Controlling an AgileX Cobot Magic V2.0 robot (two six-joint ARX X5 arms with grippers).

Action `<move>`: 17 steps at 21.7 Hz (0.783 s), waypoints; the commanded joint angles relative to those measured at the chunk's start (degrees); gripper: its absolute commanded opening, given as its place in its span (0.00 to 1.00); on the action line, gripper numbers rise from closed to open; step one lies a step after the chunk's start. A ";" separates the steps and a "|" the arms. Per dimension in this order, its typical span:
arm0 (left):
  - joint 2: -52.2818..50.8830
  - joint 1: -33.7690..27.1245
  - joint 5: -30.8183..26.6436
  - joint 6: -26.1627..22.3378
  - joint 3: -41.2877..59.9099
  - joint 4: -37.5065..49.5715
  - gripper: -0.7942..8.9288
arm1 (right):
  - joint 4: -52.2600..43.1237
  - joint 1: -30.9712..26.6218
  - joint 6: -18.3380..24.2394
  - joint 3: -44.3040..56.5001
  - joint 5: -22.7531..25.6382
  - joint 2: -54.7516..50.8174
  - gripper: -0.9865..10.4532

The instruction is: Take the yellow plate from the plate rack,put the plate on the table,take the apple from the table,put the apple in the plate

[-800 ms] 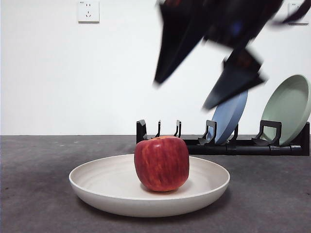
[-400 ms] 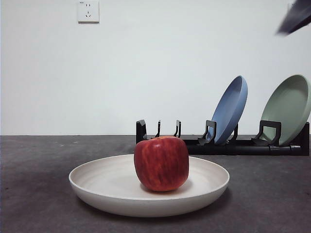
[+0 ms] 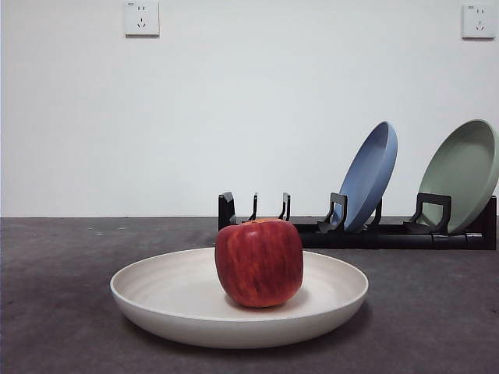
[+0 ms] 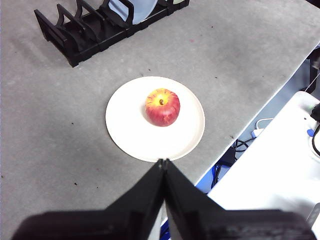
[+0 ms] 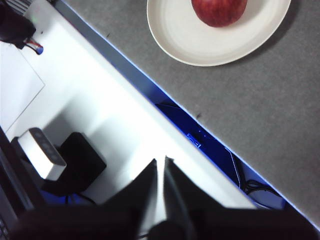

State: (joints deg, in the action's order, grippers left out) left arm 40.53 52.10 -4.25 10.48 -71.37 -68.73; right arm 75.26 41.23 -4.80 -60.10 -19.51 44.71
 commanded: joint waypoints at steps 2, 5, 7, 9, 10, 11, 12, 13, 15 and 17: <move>-0.04 0.13 0.20 -0.70 0.02 0.15 0.08 | -0.15 0.07 0.63 -0.09 0.02 -0.44 0.08; -0.04 0.13 0.20 -0.70 0.02 0.17 0.08 | -0.20 0.07 -0.35 -0.09 0.02 -0.35 0.08; -0.04 0.13 0.20 -0.68 0.02 0.17 0.08 | -0.22 0.07 -0.20 -0.09 0.09 -0.26 0.09; -0.04 0.13 0.20 -0.66 0.02 0.20 0.08 | -0.24 0.07 -0.11 -0.09 0.70 0.17 0.09; -0.04 0.13 0.20 -0.68 0.02 0.20 0.08 | -0.22 0.07 -0.11 -0.09 1.57 0.20 0.09; -0.02 0.13 0.17 -0.68 0.02 0.20 0.08 | -0.31 0.07 -0.11 -0.09 2.64 0.37 0.09; -0.02 0.13 0.20 -0.66 0.02 0.20 0.08 | -0.31 0.07 -0.13 -0.09 3.93 0.46 0.09; -0.02 0.13 0.17 -0.68 0.02 0.20 0.08 | -0.26 0.07 -0.11 -0.09 5.46 0.50 0.09; -0.02 0.13 0.20 -0.66 0.02 0.20 0.08 | -0.31 0.07 -0.13 -0.09 8.07 0.52 0.09; -0.02 0.13 0.20 -0.68 0.02 0.17 0.08 | -0.28 0.07 -0.13 -0.09 10.91 0.50 0.09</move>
State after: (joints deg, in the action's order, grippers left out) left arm 40.53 52.10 -4.25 10.48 -71.37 -68.73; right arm 75.18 41.23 -4.75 -60.12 -9.32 45.25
